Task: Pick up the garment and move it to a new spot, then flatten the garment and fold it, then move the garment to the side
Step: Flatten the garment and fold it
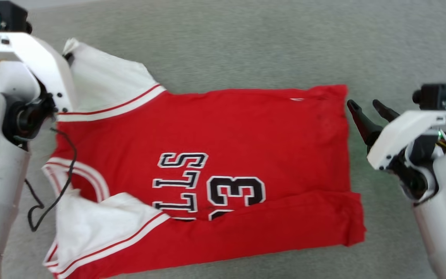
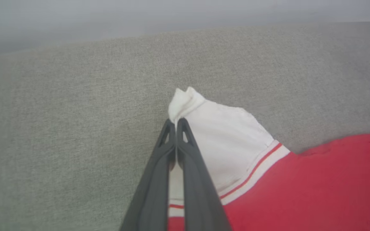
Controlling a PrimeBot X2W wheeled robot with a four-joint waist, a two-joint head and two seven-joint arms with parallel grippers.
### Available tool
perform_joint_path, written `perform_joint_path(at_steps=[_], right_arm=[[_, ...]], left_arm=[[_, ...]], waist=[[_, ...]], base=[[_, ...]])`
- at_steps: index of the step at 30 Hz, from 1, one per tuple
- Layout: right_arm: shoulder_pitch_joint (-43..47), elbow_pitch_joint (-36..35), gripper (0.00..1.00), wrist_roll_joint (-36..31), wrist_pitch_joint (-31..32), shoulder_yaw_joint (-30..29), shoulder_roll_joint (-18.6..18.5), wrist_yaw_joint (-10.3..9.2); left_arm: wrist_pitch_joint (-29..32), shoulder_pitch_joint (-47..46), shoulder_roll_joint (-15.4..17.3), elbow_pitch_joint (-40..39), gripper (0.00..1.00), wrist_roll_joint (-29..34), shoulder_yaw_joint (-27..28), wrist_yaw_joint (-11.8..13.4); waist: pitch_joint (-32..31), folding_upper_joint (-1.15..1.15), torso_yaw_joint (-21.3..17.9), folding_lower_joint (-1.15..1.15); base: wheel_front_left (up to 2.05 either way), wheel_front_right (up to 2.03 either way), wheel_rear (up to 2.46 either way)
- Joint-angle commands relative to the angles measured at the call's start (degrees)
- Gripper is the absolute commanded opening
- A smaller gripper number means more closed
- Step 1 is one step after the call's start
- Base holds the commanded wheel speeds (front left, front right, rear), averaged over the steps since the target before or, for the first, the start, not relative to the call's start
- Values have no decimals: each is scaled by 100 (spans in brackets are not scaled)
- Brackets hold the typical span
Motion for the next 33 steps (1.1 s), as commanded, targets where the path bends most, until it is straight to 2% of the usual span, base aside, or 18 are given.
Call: perform_joint_path(at_steps=[1,8,12,13,14,18,25,33], right_arm=[[-207,124,100,47,149,48,-43,-2],[-1179,1243,100,-58,1325,215,-270,-2],[-1253,1956,100,-157,2133,354,-131,-5],[-1257,2075,40,-178,2295,394,-84,-4],[-1259,2173,0,-195,2422,415,-54,-3],[-1356,2158,0,-270,2432,478,-90,-2],[-1550,1376,0,-316,1617,391,-463,-2],[-651,450,0,-246,1208,317,-584,-3]], left_arm=[[-57,37,-25,-97,0,13,-17,-15],[-269,-15,-97,-765,0,130,-120,-49],[-367,62,-148,-892,0,126,-161,-84],[-381,87,-153,-906,0,114,-169,-98],[-401,100,-158,-914,0,100,-174,-104],[-433,134,-165,-879,0,57,-195,-155],[-719,288,-151,-688,0,-4,-108,-196],[-1194,1299,-37,-913,0,-282,234,49]], waist=[[-15,0,252,0],[346,0,643,0],[419,0,754,0],[424,0,765,0],[429,0,773,0],[408,0,789,0],[38,0,780,0],[-767,0,792,0]], base=[[0,0,0],[0,0,0],[0,0,0],[0,0,0],[0,0,0],[0,0,0],[0,0,0],[0,0,0]])
